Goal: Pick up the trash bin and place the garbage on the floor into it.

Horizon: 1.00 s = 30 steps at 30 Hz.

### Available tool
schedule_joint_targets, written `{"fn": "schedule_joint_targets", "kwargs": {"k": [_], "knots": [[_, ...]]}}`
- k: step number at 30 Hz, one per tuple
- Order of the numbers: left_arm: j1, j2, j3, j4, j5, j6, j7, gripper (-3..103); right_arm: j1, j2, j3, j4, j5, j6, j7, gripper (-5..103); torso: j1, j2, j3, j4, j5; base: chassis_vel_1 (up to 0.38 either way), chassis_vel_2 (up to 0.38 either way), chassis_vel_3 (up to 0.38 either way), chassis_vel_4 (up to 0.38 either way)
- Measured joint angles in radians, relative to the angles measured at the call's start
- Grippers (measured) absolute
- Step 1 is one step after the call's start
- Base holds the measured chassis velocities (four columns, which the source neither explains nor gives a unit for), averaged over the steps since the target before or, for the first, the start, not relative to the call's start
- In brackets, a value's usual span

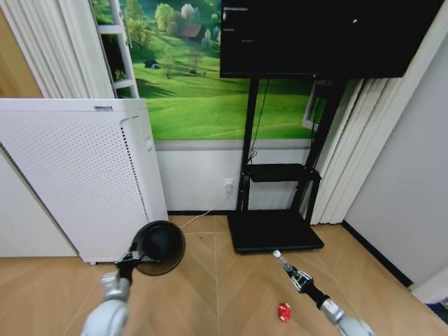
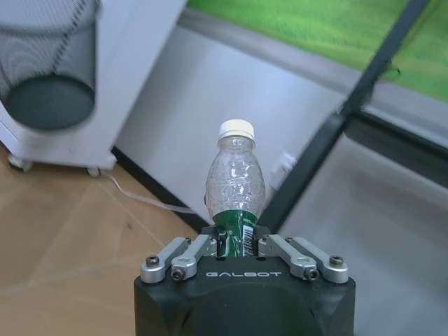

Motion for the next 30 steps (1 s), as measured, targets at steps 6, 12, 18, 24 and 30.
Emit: {"fn": "schedule_joint_targets", "kwargs": {"k": [6, 12, 18, 24, 30], "knots": [[-0.094, -0.046, 0.085, 0.097, 0.029, -0.011, 0.004, 3, -0.048, 0.0, -0.009, 0.123, -0.001, -0.024, -0.002, 21, 0.0, 0.0, 0.0, -0.0003, -0.0001, 0.0, 0.0, 0.0, 0.0], [-0.221, -0.128, 0.14, 0.247, 0.04, -0.054, 0.018, 3, -0.065, 0.022, -0.03, 0.165, -0.035, -0.027, -0.002, 21, 0.0, 0.0, 0.0, -0.0005, 0.0003, 0.0, 0.0, 0.0, 0.0], [-0.225, -0.162, 0.197, 0.249, 0.055, -0.055, 0.021, 3, -0.067, 0.037, -0.048, 0.162, -0.039, -0.011, -0.01, 21, 0.0, 0.0, 0.0, -0.0004, 0.0002, 0.0, 0.0, 0.0, 0.0], [-0.244, -0.182, 0.258, 0.325, 0.091, -0.081, 0.048, 3, -0.068, 0.041, -0.08, 0.198, -0.032, -0.01, -0.019, 21, 0.0, 0.0, 0.0, -0.0003, 0.0, 0.0, 0.0, 0.0, 0.0], [-0.267, -0.228, 0.264, 0.427, 0.134, -0.11, 0.07, 3, -0.089, 0.055, -0.095, 0.239, -0.024, -0.012, -0.022, 21, 0.0, 0.0, 0.0, -0.0002, 0.0001, 0.0, 0.0, 0.0, 0.0]]}}
